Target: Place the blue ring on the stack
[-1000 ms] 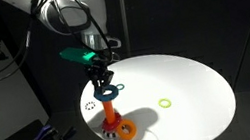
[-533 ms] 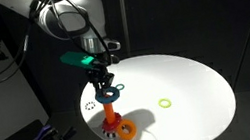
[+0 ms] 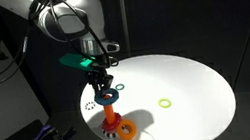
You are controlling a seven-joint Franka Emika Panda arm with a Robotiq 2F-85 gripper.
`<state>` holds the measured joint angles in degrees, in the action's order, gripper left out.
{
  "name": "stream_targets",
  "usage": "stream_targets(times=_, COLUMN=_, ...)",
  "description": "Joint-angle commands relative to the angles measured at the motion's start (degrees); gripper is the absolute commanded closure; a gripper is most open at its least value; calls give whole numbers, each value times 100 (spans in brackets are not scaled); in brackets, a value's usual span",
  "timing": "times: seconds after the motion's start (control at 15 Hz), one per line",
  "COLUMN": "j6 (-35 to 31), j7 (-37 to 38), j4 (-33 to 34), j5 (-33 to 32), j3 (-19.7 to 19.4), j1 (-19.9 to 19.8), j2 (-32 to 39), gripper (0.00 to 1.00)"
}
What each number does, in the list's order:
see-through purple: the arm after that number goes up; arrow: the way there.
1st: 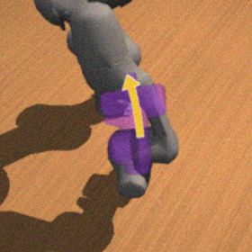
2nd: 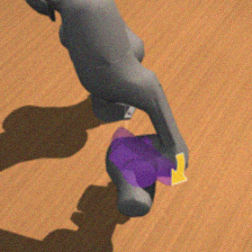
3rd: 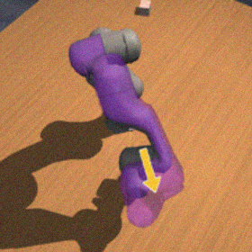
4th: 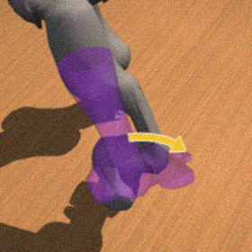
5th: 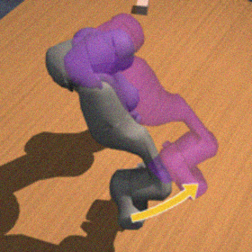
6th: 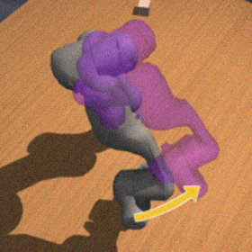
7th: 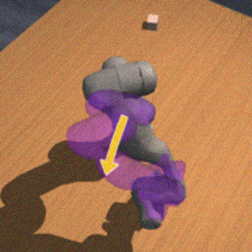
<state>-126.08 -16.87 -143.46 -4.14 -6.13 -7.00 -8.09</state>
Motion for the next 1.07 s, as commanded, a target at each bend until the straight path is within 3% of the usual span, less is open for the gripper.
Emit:
stream_targets(times=0.0, j6=-31, j7=220, j4=-134, j5=-157, j3=-22, j1=21, j2=-186, gripper=90)
stream_targets(times=1.0, j6=-3, j7=461, j4=-251, j5=-183, j3=-25, j1=-1, j2=-278, gripper=89)
